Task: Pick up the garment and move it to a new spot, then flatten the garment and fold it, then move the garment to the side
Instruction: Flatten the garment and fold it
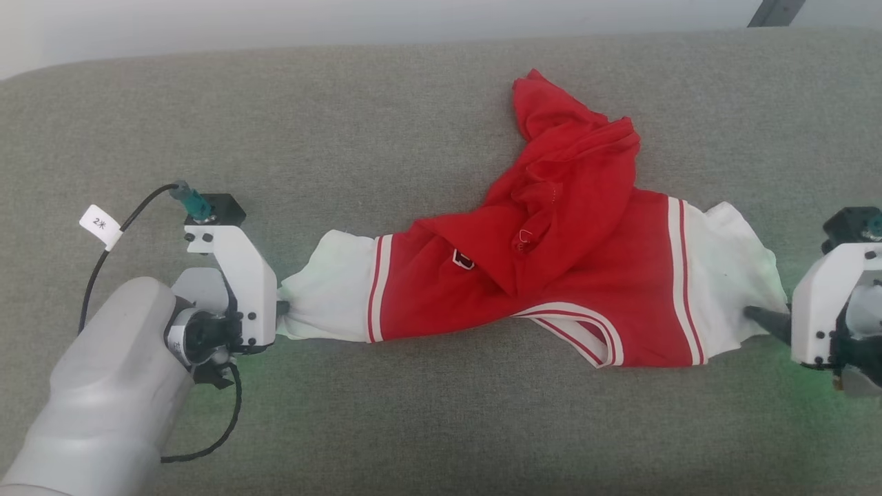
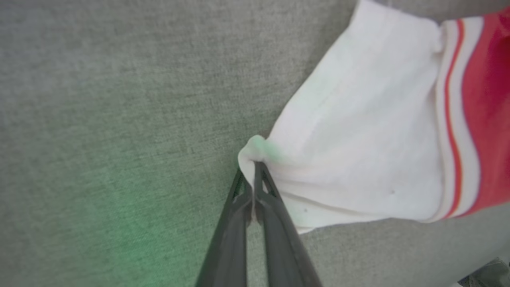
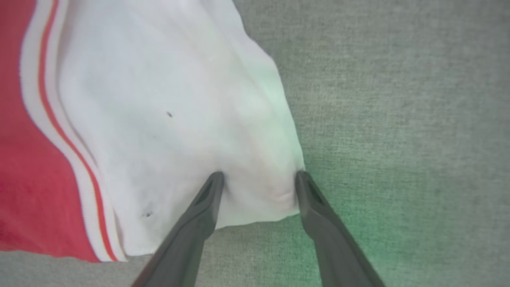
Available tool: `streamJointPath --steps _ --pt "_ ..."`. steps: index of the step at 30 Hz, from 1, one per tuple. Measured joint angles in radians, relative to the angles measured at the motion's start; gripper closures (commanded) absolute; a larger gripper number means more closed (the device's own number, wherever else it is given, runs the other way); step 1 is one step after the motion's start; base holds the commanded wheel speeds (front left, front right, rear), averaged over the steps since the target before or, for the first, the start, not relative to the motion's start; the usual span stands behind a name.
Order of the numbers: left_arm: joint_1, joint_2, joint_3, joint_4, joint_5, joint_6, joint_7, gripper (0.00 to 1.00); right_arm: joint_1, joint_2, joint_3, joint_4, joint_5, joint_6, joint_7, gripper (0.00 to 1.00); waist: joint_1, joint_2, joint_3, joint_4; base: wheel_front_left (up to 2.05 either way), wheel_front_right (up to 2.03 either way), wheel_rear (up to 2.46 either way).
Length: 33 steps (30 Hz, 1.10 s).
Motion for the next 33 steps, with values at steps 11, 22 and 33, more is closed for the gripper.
streamJointPath --steps 11,22,33 --pt "-0.029 0.007 -0.004 0.017 -0.004 0.007 0.034 1.00 -0.025 -0.013 -0.010 0.014 0.066 0.000 0.040 1.00 0.0000 -0.0001 -0.069 0.013 0.00 0.00 0.00" --pt "-0.125 0.077 0.020 -0.106 -0.009 0.039 0.118 1.00 -0.092 -0.004 -0.029 -0.129 0.071 0.000 0.091 1.00 0.0000 -0.0001 -0.216 0.015 0.00 0.00 0.00" --pt "-0.276 0.158 0.097 -0.210 -0.015 0.091 0.139 1.00 -0.282 0.039 -0.060 -0.209 0.129 0.000 0.069 1.00 -0.0001 -0.0001 -0.281 -0.006 0.00 0.00 0.00"
